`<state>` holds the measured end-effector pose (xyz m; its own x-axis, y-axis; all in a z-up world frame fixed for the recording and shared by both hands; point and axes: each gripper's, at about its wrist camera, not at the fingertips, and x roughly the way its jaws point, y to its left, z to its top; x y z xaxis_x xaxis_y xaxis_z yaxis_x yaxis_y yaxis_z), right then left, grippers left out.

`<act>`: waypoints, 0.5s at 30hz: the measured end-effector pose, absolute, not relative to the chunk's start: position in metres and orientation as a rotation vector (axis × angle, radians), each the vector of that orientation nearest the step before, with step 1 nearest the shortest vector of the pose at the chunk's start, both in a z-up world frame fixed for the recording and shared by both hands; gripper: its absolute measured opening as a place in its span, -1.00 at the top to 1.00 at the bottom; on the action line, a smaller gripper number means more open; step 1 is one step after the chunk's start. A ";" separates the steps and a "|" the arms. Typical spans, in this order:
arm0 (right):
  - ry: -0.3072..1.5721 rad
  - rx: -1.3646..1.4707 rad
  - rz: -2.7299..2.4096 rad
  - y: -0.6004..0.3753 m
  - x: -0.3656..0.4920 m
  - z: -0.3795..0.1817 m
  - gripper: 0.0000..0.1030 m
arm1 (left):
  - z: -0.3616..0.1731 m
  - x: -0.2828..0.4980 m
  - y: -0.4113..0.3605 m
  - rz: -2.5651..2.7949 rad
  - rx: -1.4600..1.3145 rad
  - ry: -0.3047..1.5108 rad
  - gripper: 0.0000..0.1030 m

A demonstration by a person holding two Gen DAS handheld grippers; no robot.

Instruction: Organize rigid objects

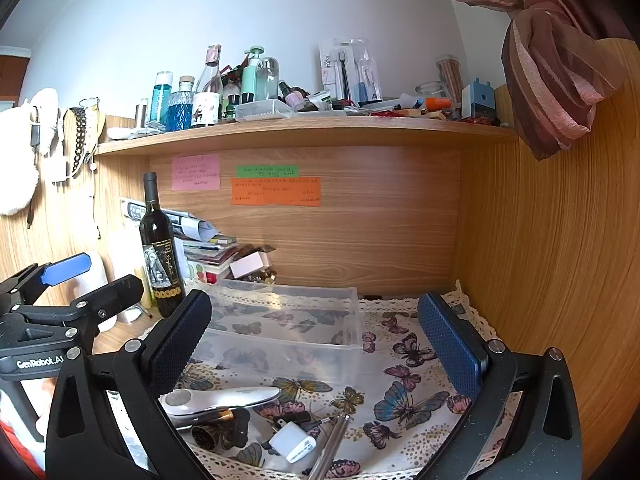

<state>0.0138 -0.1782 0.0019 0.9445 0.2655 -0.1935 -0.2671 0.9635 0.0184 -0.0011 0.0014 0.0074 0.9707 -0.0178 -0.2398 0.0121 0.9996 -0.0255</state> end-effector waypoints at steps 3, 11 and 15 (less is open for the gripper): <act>0.197 -0.006 0.272 -0.179 0.014 0.001 -1.00 | 0.007 -0.001 0.001 -0.014 -0.024 0.242 -1.00; 0.194 -0.008 0.270 -0.179 0.013 0.001 -1.00 | 0.010 0.000 -0.002 -0.016 -0.026 0.239 -1.00; 0.193 -0.009 0.274 -0.179 0.014 0.001 -1.00 | 0.010 -0.001 -0.003 -0.015 -0.023 0.235 -1.00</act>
<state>0.0136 -0.1789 0.0006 0.9443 0.2684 -0.1906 -0.2700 0.9627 0.0179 -0.0007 -0.0027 0.0100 0.9725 -0.0179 -0.2323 0.0125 0.9996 -0.0248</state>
